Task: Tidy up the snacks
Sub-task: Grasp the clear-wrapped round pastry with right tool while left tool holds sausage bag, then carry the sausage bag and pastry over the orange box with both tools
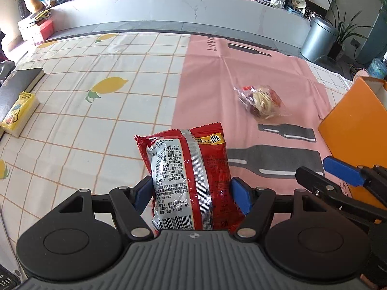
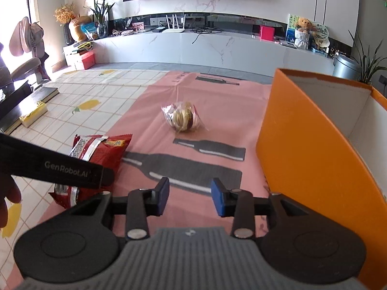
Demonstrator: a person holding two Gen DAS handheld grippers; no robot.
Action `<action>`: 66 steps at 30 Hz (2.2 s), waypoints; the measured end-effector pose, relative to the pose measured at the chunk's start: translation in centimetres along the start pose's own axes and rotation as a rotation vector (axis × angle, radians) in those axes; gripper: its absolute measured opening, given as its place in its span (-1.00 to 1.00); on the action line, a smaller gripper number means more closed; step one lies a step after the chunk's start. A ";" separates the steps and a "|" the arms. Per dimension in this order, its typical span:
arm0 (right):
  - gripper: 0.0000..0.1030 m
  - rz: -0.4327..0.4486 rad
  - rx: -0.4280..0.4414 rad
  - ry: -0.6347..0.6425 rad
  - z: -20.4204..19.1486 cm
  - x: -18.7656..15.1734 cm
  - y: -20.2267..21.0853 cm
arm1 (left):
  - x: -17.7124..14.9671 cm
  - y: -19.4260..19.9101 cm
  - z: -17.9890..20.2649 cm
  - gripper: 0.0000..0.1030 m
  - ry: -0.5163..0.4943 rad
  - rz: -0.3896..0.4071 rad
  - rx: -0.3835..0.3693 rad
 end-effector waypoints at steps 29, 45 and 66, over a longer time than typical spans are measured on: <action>-0.11 -0.048 0.027 0.063 -1.7 4.5 -11.3 | 1.0 -2.3 -2.7 0.55 0.061 0.043 -0.070; -0.32 -0.059 0.039 0.005 -1.3 4.8 -7.3 | 0.8 -1.0 -2.8 0.55 0.086 0.053 -0.091; -0.34 -0.016 0.017 -0.179 7.9 6.4 13.4 | 2.9 10.3 7.7 0.55 0.005 0.100 -0.352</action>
Point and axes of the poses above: each gripper's, at about its wrist camera, not at the fingertips, and y roughly against the way its jaws point, z to its right, x to its top, the point moved 2 cm from there along -y, roughly the way its jaws point, and after that the axes turned 13 degrees about z, right-handed, at the moved point
